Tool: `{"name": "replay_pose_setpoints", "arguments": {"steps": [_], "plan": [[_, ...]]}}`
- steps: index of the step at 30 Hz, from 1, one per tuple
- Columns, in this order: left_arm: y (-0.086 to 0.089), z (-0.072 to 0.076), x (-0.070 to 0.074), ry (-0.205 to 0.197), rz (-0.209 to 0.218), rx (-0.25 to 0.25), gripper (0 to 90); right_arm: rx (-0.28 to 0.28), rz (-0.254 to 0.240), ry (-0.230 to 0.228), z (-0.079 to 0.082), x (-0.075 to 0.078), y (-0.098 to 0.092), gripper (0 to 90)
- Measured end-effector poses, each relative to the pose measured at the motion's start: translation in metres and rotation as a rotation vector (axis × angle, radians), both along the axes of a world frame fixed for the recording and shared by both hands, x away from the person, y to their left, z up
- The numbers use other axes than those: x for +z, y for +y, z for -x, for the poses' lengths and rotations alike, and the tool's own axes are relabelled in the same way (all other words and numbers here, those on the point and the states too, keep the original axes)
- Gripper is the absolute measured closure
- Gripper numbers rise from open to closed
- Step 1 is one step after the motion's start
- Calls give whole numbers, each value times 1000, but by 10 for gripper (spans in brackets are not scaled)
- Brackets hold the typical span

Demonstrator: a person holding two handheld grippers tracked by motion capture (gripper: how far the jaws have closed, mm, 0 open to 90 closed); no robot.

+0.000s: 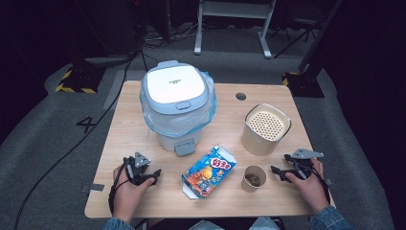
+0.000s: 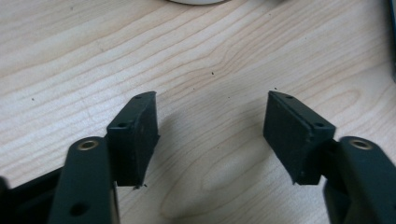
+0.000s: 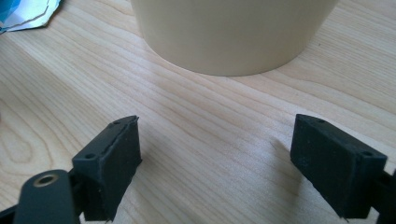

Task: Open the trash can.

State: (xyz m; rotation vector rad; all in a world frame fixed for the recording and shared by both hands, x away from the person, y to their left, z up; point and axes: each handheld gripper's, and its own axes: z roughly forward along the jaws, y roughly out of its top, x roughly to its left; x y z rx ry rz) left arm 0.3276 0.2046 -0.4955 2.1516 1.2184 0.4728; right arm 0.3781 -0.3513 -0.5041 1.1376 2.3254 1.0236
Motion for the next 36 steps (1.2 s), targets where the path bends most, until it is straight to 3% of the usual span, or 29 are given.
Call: {"name": "replay_pose_setpoints", "arguments": {"steps": [4, 6, 8, 13, 19, 28, 33, 36], "plan": [[1, -1, 4, 7, 10, -22, 390, 2, 0, 0, 0, 0, 0, 163], [3, 0, 11, 23, 56, -45, 410, 2, 0, 0, 0, 0, 0, 163], [5, 0, 17, 30, 76, -61, 421, 4, 0, 0, 0, 0, 0, 164], [7, 3, 30, 18, 87, -94, 442, 6, 0, -1, 0, 0, -1, 165], [16, -1, 61, -46, 137, -141, 452, 6, -1, -2, 0, 0, -1, 165], [18, -4, 94, -95, 154, -204, 541, 14, 1, -2, 0, 0, -2, 166], [16, -14, 119, -100, 185, -287, 672, 14, 1, -3, 0, 0, -2, 166], [15, -17, 125, -98, 195, -308, 731, 13, 1, -3, 0, 0, -2, 166]]}}
